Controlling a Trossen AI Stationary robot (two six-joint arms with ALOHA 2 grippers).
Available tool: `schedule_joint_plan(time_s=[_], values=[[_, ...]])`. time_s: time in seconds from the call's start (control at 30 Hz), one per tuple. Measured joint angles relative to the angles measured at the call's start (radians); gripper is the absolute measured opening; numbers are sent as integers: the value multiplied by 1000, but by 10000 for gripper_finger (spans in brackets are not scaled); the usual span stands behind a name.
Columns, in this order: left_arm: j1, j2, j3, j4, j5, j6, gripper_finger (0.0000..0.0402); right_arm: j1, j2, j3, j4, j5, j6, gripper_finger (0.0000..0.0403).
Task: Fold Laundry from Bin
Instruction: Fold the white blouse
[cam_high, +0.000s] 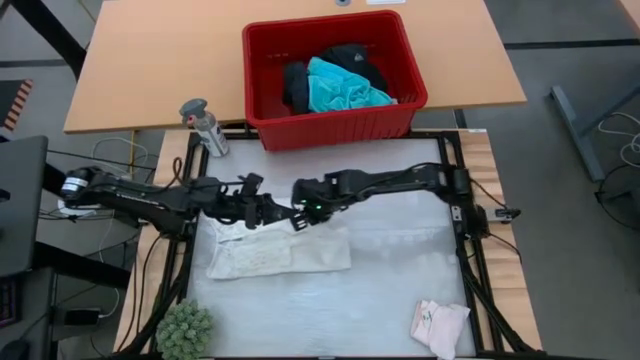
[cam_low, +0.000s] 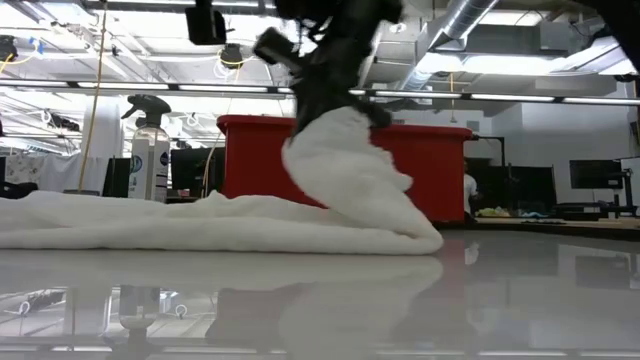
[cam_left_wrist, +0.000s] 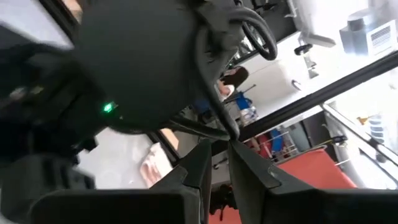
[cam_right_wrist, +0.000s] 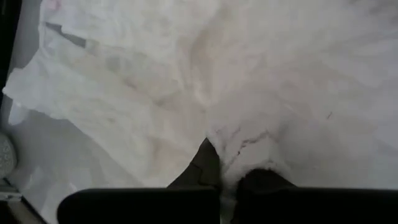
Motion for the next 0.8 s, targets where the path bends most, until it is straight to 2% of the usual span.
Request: schedule_joint_plan(time_s=[0.23,0.37,0.43,0.63,0.7,0.8], values=[[-24,-16,0,-40,-27,15,43,2,156,186,-30,-47,-44,26],[-36,-16,-1,-44,-29,15,43,4,200,241,-19,-43,-135,35],[-37,-16,-1,-56,-39,22,43,-1,205,246,-28,-62,-151,71],[-37,-16,-1,-45,-40,51,43,-10,197,246,15,-50,-167,221],[-37,-16,-1,-42,-46,62,43,-13,191,247,27,-51,-170,252],[-37,-31,-1,-35,-40,66,43,-15,184,266,40,-50,-219,272]])
